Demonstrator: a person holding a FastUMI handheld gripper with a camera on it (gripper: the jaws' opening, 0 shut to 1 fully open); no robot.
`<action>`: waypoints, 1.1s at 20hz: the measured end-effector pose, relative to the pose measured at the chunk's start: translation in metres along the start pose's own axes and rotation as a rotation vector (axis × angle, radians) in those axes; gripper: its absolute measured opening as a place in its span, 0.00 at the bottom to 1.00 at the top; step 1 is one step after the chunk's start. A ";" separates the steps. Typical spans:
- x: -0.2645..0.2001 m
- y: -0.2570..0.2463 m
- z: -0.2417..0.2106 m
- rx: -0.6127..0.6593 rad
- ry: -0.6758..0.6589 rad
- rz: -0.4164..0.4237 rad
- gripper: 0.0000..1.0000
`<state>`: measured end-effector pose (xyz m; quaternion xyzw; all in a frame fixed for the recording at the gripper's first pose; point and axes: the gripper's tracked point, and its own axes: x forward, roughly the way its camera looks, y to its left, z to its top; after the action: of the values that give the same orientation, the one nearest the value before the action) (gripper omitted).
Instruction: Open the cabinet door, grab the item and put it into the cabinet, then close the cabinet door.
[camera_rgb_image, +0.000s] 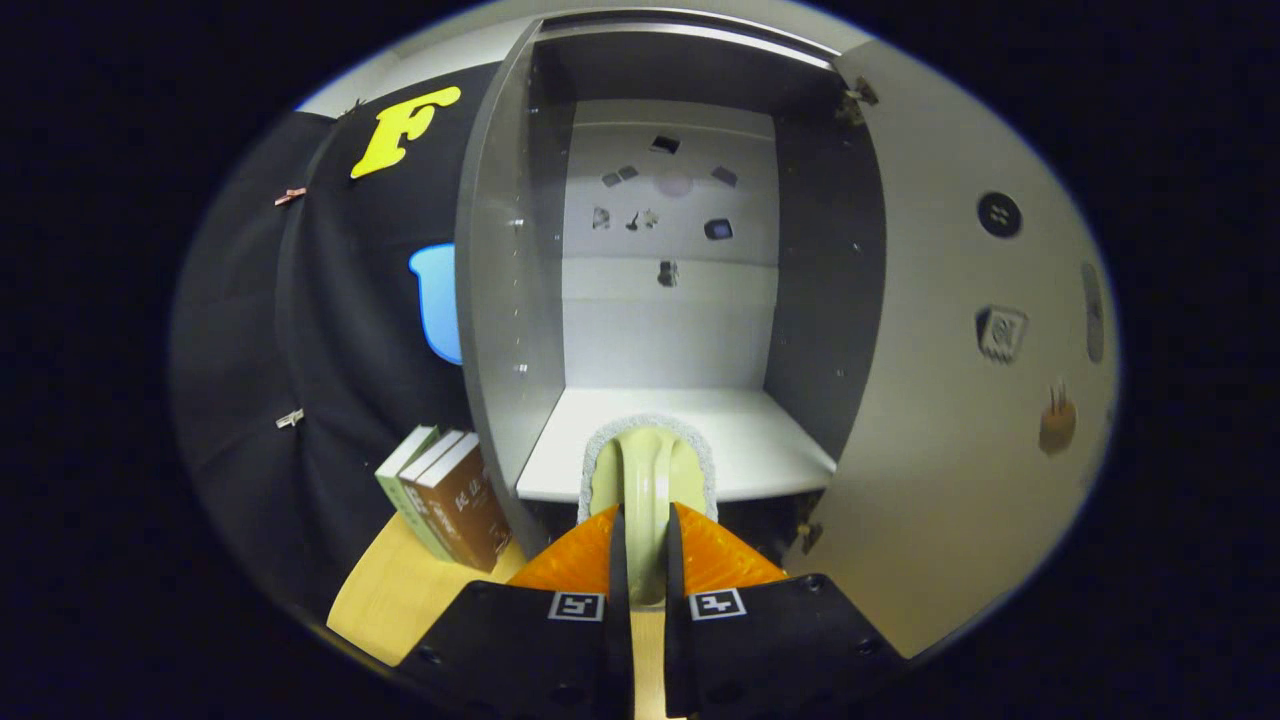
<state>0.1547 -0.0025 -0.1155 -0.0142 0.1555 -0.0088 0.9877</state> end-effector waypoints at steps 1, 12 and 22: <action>0.016 -0.005 0.011 -0.003 -0.007 -0.005 0.16; 0.171 -0.047 0.022 0.084 0.088 -0.077 0.16; 0.210 -0.035 -0.001 0.051 0.118 -0.046 0.23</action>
<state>0.3538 -0.0426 -0.1802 0.0082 0.2128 -0.0365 0.9764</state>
